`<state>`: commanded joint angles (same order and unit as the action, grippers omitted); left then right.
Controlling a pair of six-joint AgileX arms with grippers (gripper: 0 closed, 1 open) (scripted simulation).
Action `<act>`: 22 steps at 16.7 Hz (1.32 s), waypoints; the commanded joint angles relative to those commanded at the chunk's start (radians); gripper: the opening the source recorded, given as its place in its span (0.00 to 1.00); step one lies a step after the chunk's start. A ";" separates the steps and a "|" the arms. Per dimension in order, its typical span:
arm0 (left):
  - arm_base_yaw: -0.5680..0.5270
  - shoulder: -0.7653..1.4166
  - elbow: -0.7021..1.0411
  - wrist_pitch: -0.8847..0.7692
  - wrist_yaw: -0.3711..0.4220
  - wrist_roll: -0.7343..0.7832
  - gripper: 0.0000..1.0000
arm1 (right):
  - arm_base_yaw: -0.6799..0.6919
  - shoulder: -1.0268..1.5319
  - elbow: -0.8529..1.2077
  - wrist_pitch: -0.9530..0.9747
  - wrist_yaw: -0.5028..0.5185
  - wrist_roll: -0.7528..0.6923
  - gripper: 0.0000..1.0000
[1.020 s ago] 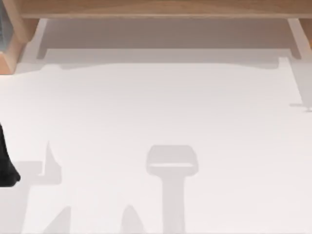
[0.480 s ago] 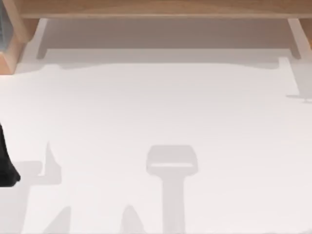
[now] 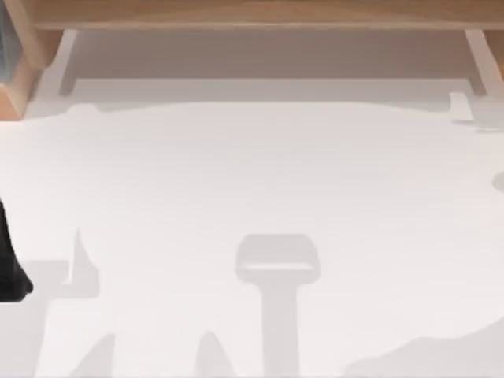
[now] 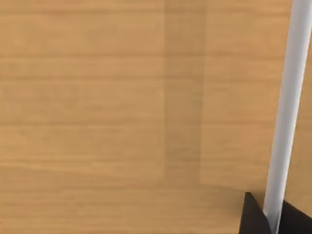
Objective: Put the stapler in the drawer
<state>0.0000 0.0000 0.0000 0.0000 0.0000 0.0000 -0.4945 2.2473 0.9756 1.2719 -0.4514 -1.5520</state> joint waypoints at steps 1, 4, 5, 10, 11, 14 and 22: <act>0.000 0.000 0.000 0.000 0.000 0.000 1.00 | 0.000 0.000 0.001 -0.001 0.001 0.000 0.00; 0.000 0.000 0.000 0.000 0.000 0.000 1.00 | -0.005 0.000 0.000 -0.004 0.001 0.001 0.00; 0.000 0.000 0.000 0.000 0.000 0.000 1.00 | 0.001 0.010 0.013 -0.014 0.007 -0.001 0.00; 0.000 0.000 0.000 0.000 0.000 0.000 1.00 | 0.035 0.081 0.203 -0.102 0.039 0.000 0.00; 0.000 0.000 0.000 0.000 0.000 0.000 1.00 | 0.042 0.097 0.237 -0.125 0.046 0.001 0.00; 0.000 0.000 0.000 0.000 0.000 0.000 1.00 | 0.058 0.125 0.280 -0.158 0.065 0.001 0.00; 0.000 0.000 0.000 0.000 0.000 0.000 1.00 | 0.058 0.125 0.280 -0.158 0.065 0.001 0.38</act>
<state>0.0000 0.0000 0.0000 0.0000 0.0000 0.0000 -0.4367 2.3724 1.2555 1.1139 -0.3860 -1.5514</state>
